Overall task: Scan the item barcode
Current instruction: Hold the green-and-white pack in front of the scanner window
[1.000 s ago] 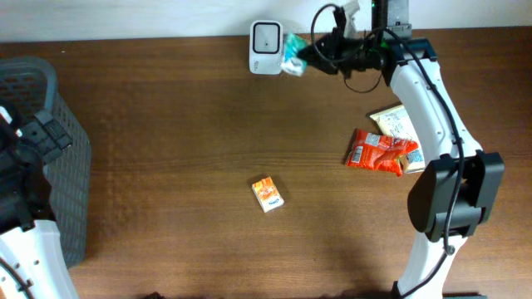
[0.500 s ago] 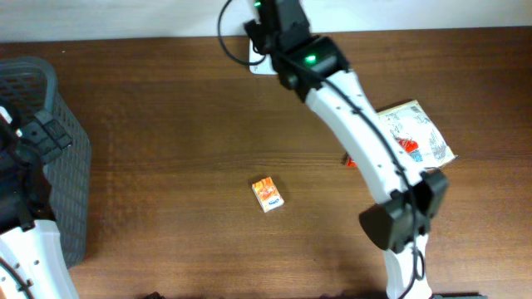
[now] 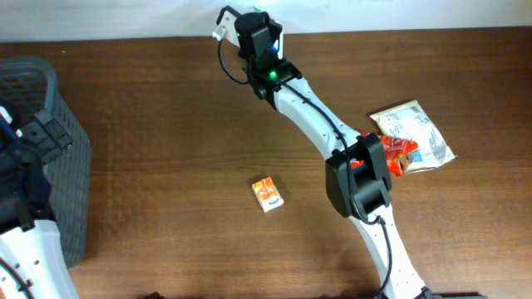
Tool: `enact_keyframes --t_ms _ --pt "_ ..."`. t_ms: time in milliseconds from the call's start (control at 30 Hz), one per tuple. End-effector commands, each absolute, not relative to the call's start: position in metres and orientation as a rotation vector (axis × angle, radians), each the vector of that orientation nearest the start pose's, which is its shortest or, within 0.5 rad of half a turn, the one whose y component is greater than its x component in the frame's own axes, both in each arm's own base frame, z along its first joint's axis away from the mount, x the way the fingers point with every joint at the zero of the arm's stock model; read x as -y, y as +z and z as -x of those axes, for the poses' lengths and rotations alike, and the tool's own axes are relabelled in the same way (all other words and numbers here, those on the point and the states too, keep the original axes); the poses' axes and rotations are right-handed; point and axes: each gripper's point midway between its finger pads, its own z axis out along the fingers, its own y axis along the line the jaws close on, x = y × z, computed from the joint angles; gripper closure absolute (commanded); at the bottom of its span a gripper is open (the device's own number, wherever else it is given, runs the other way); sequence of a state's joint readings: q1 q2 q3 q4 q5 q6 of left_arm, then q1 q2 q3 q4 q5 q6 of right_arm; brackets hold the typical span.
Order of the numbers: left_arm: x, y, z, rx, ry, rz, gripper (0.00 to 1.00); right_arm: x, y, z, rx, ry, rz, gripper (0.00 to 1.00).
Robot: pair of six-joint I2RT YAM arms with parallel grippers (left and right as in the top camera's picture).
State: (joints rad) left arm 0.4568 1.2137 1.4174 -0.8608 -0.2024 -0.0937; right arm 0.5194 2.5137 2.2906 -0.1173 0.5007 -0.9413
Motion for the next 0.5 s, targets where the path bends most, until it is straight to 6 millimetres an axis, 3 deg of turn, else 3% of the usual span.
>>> enact_keyframes --t_ms 0,233,467 --pt "-0.186 0.324 -0.295 -2.123 0.438 0.710 0.01 -0.253 0.181 -0.661 -1.669 -0.810 1.017 0.92" --pt "-0.186 0.324 -0.295 -2.123 0.438 0.710 0.01 -0.241 0.154 -0.668 -1.705 -0.824 1.035 0.95" --pt "-0.186 0.324 -0.295 -2.123 0.438 0.710 0.01 -0.248 0.150 -0.667 -1.695 -0.787 1.062 0.96"
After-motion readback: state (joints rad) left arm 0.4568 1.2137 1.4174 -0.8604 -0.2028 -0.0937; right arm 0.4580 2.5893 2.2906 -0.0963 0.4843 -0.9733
